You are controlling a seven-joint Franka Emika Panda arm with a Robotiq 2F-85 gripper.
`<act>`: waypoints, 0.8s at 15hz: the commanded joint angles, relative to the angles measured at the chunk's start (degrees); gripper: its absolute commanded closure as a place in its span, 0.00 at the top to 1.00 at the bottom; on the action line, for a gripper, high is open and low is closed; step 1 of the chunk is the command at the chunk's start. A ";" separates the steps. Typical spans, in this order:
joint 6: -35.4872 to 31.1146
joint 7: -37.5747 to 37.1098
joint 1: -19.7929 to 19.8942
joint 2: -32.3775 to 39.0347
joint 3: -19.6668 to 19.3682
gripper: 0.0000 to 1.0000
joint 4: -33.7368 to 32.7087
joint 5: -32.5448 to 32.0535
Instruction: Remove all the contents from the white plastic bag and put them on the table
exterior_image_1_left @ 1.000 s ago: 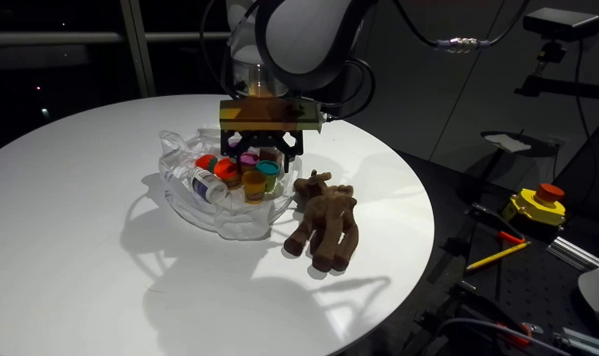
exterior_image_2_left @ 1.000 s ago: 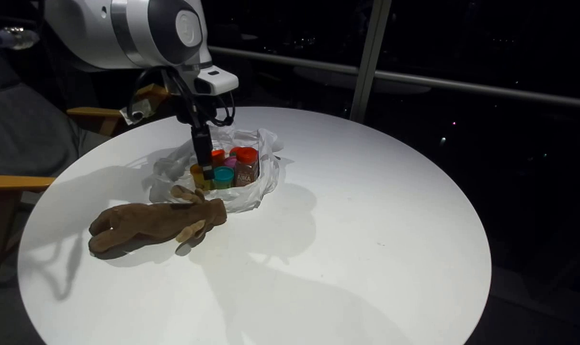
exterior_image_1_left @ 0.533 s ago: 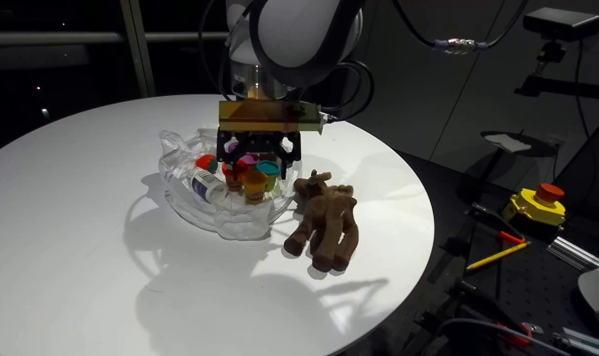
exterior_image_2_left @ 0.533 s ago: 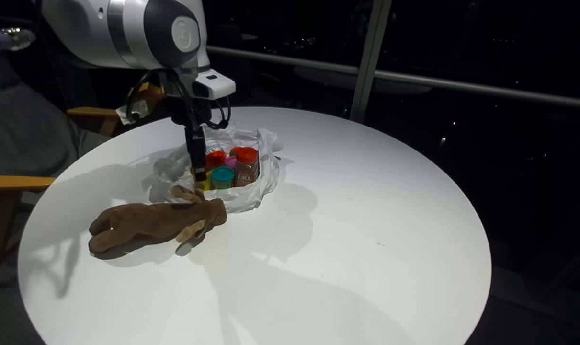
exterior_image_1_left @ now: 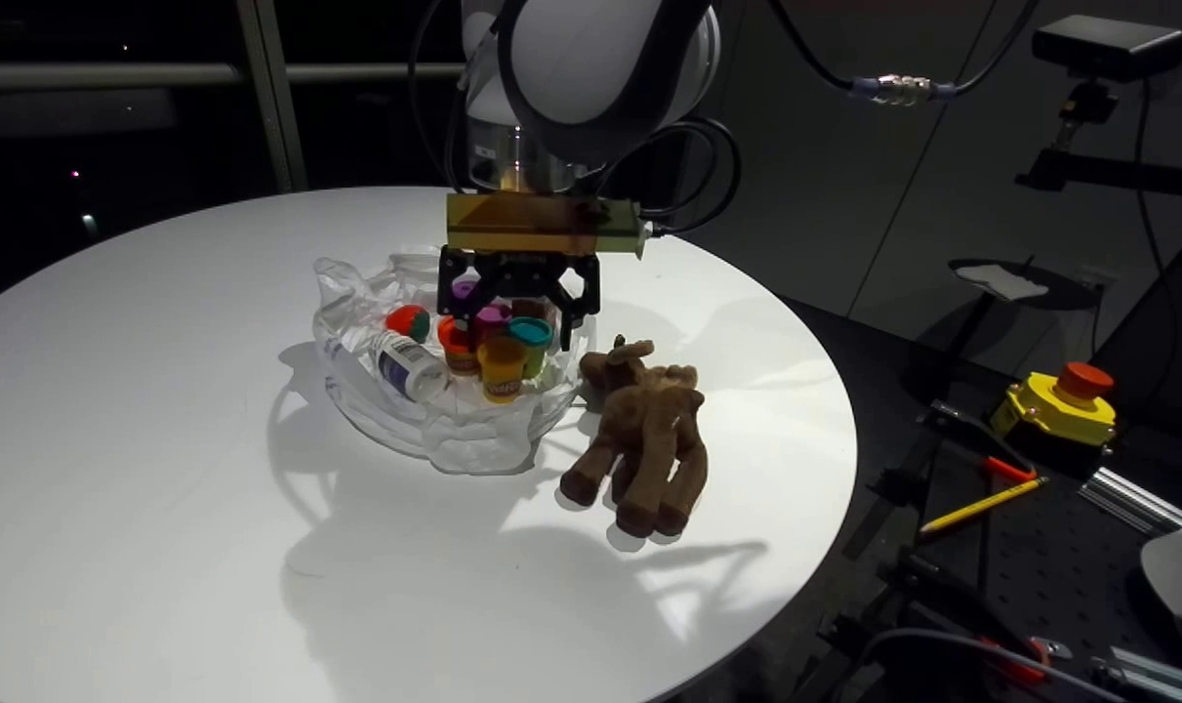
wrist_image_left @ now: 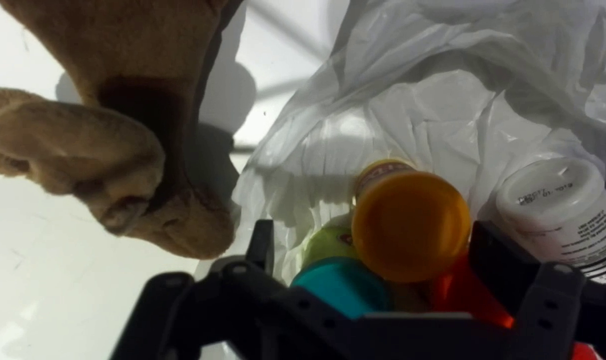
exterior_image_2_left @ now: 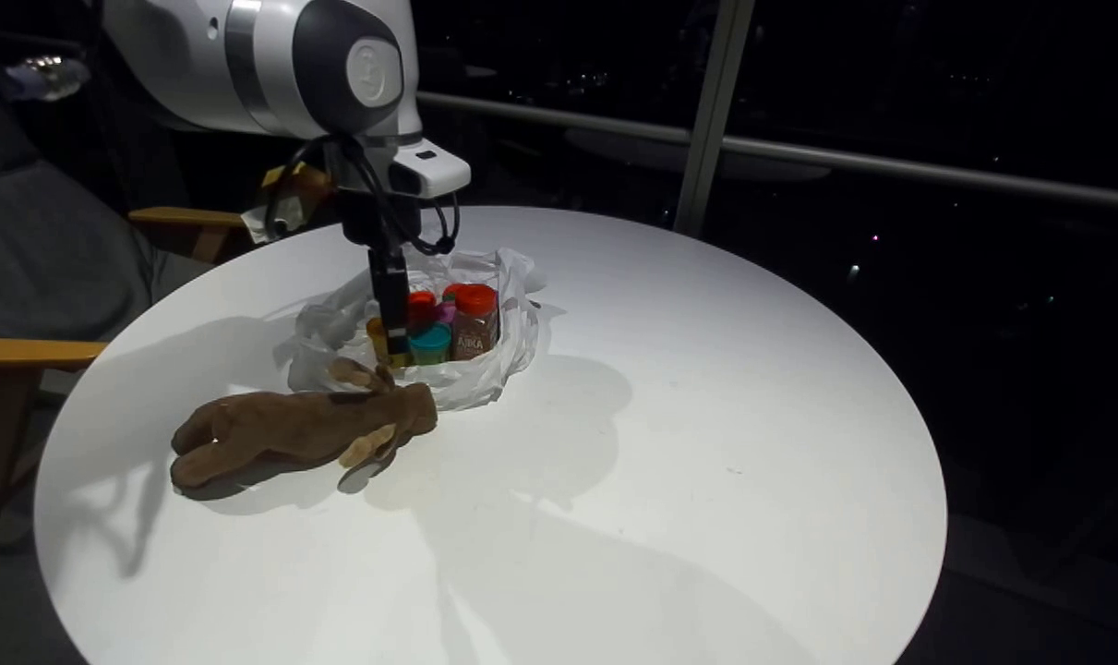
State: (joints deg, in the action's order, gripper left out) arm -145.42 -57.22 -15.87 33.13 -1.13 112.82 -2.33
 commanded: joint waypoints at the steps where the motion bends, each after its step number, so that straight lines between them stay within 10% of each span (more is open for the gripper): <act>1: 0.05 3.92 1.26 0.39 2.06 1.00 -1.29 2.93; 9: 0.45 6.03 0.61 2.91 1.91 1.00 -4.09 3.49; 12: 0.07 6.04 0.70 3.37 1.80 0.66 -4.69 3.73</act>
State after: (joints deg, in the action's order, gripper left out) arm -145.47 -52.71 -15.43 35.73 0.69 110.04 -0.13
